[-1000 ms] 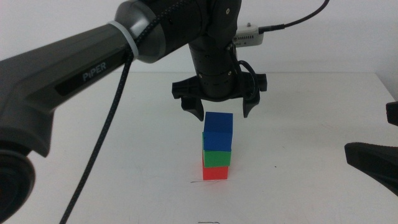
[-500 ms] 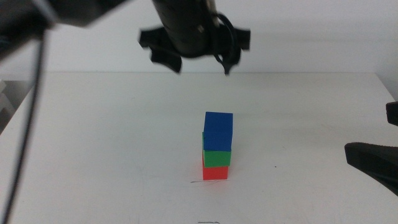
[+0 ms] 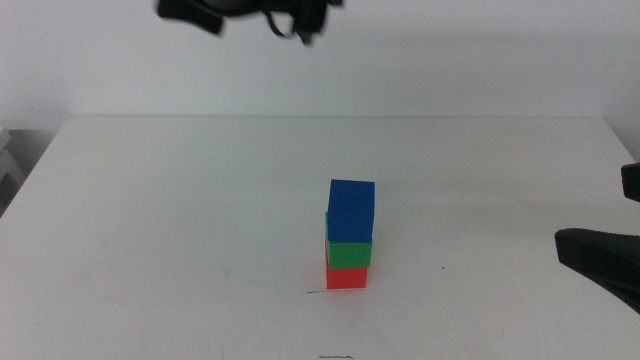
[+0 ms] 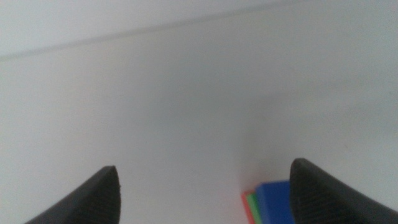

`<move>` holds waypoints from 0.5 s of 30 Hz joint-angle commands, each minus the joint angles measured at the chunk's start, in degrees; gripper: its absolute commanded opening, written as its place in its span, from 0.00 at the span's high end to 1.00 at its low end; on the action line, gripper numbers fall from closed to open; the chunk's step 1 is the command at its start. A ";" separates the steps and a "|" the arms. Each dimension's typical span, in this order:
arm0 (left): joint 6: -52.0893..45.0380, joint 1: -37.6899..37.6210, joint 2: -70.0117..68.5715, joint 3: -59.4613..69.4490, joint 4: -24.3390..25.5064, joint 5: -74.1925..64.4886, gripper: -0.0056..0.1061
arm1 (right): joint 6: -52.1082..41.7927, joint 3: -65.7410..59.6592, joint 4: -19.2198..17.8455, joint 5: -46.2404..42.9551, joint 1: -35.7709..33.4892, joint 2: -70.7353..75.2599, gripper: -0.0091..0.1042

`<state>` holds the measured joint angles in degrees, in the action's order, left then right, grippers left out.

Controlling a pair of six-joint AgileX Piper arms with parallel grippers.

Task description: Stack red cubes first, then green, then blue cubes in a specific spot.

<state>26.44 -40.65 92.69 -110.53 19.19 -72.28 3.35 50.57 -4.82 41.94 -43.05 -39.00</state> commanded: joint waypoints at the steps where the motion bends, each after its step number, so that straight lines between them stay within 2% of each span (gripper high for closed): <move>1: -0.43 0.18 -5.31 -1.67 4.93 -2.96 0.13 | -0.73 1.63 -1.09 -3.89 0.44 0.06 0.09; 4: -3.80 0.59 -9.14 -0.03 8.61 -2.96 0.13 | -0.73 1.63 -1.09 -3.89 0.44 0.06 0.09; 7: -5.19 4.49 -13.77 4.07 8.43 -2.96 0.13 | -0.73 1.63 -1.09 -3.89 0.44 0.06 0.09; 11: -6.06 13.76 -21.64 13.28 2.11 -0.55 0.13 | -0.73 1.63 -1.09 -3.89 0.44 0.06 0.09; 15: -13.55 26.04 -30.62 26.32 -5.22 11.13 0.13 | -0.73 1.63 -1.09 -3.89 0.44 0.06 0.09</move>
<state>16.14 -18.09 66.18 -86.89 16.47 -68.60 3.35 50.57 -4.82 41.94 -43.05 -39.00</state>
